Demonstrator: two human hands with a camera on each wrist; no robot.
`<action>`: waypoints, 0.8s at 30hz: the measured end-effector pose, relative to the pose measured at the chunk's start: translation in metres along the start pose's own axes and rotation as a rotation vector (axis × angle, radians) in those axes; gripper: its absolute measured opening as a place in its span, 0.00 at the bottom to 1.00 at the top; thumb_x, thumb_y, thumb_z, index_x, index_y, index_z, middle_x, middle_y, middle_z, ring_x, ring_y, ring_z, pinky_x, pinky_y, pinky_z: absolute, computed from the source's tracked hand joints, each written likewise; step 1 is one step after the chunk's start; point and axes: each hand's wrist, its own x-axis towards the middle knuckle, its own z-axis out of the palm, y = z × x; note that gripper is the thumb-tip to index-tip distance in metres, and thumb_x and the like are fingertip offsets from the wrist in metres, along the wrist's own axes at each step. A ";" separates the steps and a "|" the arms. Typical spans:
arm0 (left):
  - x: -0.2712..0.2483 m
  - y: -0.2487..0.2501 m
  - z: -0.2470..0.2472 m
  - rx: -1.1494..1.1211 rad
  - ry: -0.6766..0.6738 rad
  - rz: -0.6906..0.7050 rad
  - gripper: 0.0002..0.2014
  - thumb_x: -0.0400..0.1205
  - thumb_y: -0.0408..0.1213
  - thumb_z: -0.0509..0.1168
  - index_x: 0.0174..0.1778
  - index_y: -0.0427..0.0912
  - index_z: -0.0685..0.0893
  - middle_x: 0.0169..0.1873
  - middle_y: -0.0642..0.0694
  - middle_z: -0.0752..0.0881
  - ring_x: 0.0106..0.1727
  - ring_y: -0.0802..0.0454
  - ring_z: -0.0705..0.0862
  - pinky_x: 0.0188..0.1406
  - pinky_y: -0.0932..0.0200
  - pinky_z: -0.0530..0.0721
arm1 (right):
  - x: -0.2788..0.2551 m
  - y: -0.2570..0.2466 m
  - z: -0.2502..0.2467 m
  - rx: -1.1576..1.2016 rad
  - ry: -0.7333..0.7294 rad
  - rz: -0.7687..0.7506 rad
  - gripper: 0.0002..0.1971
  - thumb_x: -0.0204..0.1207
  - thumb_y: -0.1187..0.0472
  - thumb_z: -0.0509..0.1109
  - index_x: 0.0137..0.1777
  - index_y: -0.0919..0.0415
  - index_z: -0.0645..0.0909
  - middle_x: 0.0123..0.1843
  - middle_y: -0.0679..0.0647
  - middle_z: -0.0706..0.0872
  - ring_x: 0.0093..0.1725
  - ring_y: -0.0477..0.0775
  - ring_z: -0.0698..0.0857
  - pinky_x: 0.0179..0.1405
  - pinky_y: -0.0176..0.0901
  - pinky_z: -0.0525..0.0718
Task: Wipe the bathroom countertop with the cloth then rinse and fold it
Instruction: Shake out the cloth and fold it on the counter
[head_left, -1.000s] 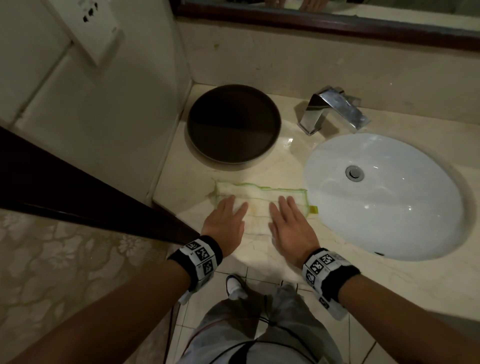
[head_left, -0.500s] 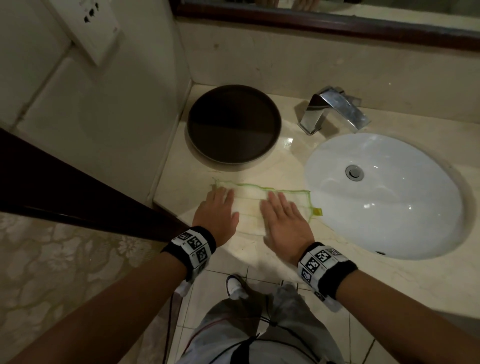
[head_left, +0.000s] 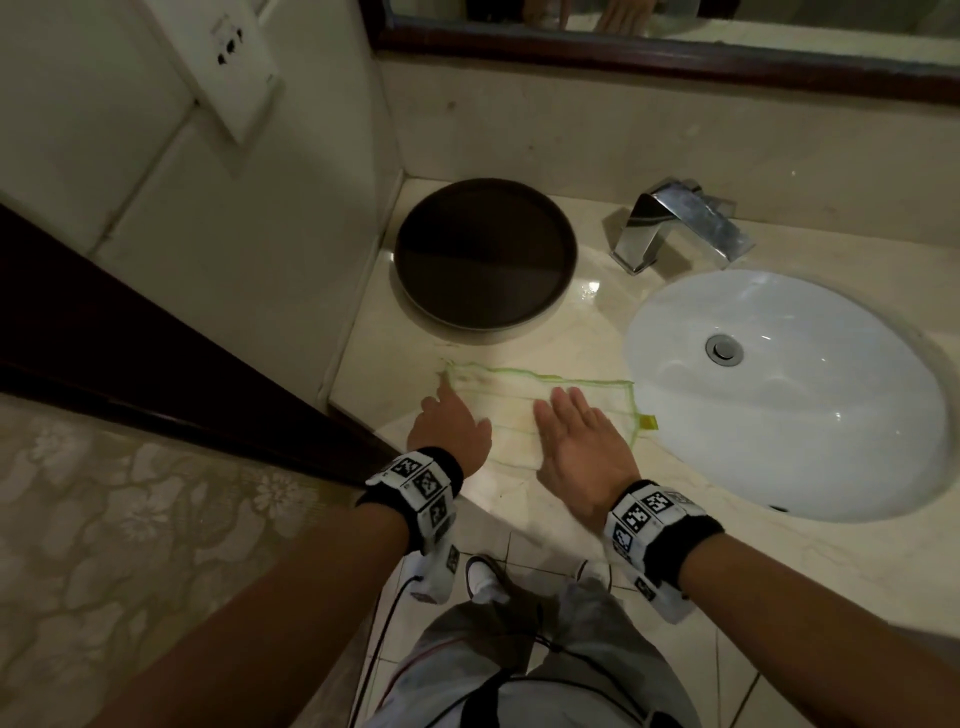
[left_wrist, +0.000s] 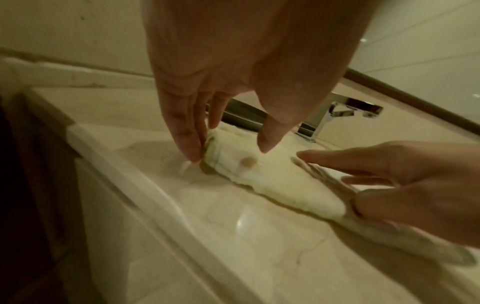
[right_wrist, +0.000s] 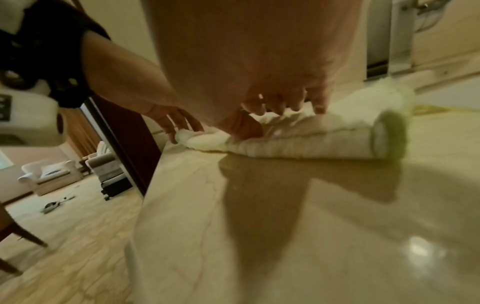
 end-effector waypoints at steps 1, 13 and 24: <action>0.001 0.000 -0.002 -0.028 -0.029 -0.036 0.37 0.83 0.52 0.62 0.81 0.35 0.55 0.74 0.36 0.70 0.72 0.37 0.73 0.68 0.46 0.73 | -0.002 0.002 -0.002 -0.023 0.048 -0.007 0.31 0.80 0.55 0.58 0.82 0.62 0.58 0.85 0.65 0.55 0.85 0.67 0.51 0.83 0.58 0.55; 0.009 0.013 -0.020 -0.595 -0.116 -0.193 0.10 0.72 0.35 0.71 0.48 0.35 0.86 0.44 0.40 0.87 0.44 0.42 0.85 0.38 0.58 0.82 | -0.013 0.037 0.005 0.114 -0.001 -0.141 0.30 0.83 0.58 0.54 0.85 0.59 0.55 0.87 0.62 0.49 0.86 0.64 0.48 0.83 0.50 0.50; -0.011 0.061 -0.021 -0.746 0.026 -0.152 0.18 0.68 0.35 0.71 0.54 0.44 0.78 0.48 0.42 0.84 0.49 0.41 0.83 0.48 0.48 0.85 | -0.026 0.081 -0.010 0.318 0.123 -0.162 0.19 0.80 0.61 0.63 0.71 0.59 0.78 0.74 0.57 0.76 0.79 0.60 0.69 0.70 0.57 0.78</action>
